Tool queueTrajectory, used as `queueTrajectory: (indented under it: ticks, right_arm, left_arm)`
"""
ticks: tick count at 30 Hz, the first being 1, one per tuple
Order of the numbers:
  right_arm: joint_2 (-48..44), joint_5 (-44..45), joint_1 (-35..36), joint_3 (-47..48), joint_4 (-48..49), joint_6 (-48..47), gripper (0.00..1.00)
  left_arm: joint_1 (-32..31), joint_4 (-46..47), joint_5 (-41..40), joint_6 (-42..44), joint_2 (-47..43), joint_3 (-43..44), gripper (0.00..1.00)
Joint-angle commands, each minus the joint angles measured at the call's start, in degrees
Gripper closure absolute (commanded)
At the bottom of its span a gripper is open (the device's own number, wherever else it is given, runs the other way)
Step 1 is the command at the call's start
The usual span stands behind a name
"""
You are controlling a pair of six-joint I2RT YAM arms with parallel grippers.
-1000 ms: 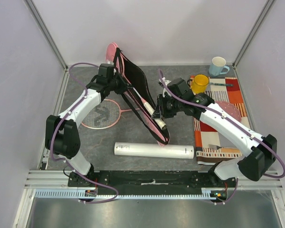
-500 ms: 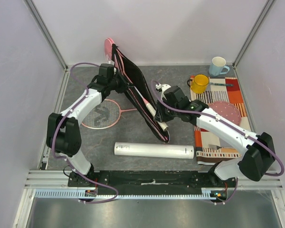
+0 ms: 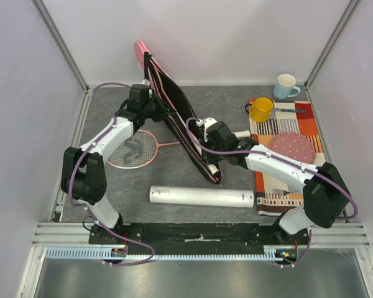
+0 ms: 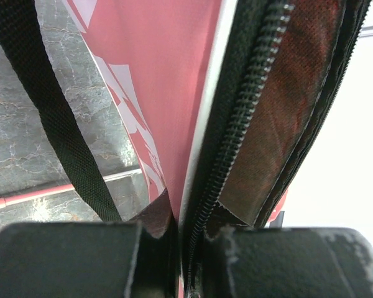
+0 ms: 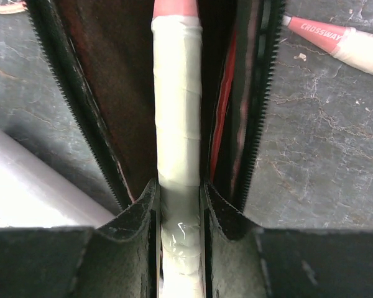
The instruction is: Pack up the badminton gear
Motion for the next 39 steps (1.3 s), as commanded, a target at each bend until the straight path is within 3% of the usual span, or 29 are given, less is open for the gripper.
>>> queueTrajectory:
  ticks: [1, 2, 6, 9, 14, 19, 20, 23, 29, 32, 39]
  right_arm:
    - [1.7, 6.3, 0.3, 0.0, 16.1, -1.0, 0.95]
    - [2.0, 6.6, 0.6, -2.5, 20.5, -1.7, 0.94]
    - [5.1, 6.4, 0.6, -3.3, 23.3, -6.8, 0.91]
    - [8.1, 6.1, 0.4, -1.3, 21.4, -9.4, 0.83]
    - [9.1, -1.1, 0.4, 6.3, 10.3, -8.7, 0.60]
    - [3.3, -4.6, 0.5, 11.7, 3.1, -8.6, 0.47]
    - [2.4, -5.0, 0.5, 14.4, 1.9, -8.9, 0.35]
    - [0.6, -5.6, 0.3, 21.2, -3.8, -11.7, 0.25]
    - [-6.5, 1.8, -1.1, 26.0, -4.5, -15.6, 0.18]
    - [-6.9, 0.8, -4.8, 25.8, -5.4, -16.1, 0.16]
    - [-8.8, -2.2, -9.9, 16.2, -4.4, -14.1, 0.15]
  left_arm:
    - [-1.6, 0.2, 10.5, -0.9, -0.2, -1.3, 0.98]
    - [-1.5, 0.2, 10.3, -0.8, 0.0, -1.4, 0.98]
    - [-1.0, -1.5, 9.3, 1.3, 0.5, -0.5, 0.98]
    - [-0.7, -3.9, 9.1, 4.0, 1.4, 1.3, 0.98]
    - [0.1, -7.2, 8.3, 7.8, 1.7, 2.9, 0.98]
    - [0.7, -7.6, 7.2, 9.8, 0.6, 3.0, 0.98]
    - [0.8, -7.4, 7.4, 9.9, 0.4, 3.0, 0.98]
    - [1.7, -6.4, 7.8, 9.7, 0.4, 3.1, 0.98]
    - [4.8, -1.7, 11.5, 5.8, 1.1, 3.6, 0.98]
    - [6.2, -1.0, 12.5, 3.7, 2.8, 7.4, 0.98]
    - [7.4, -6.7, 9.6, 5.4, 4.3, 18.6, 0.98]
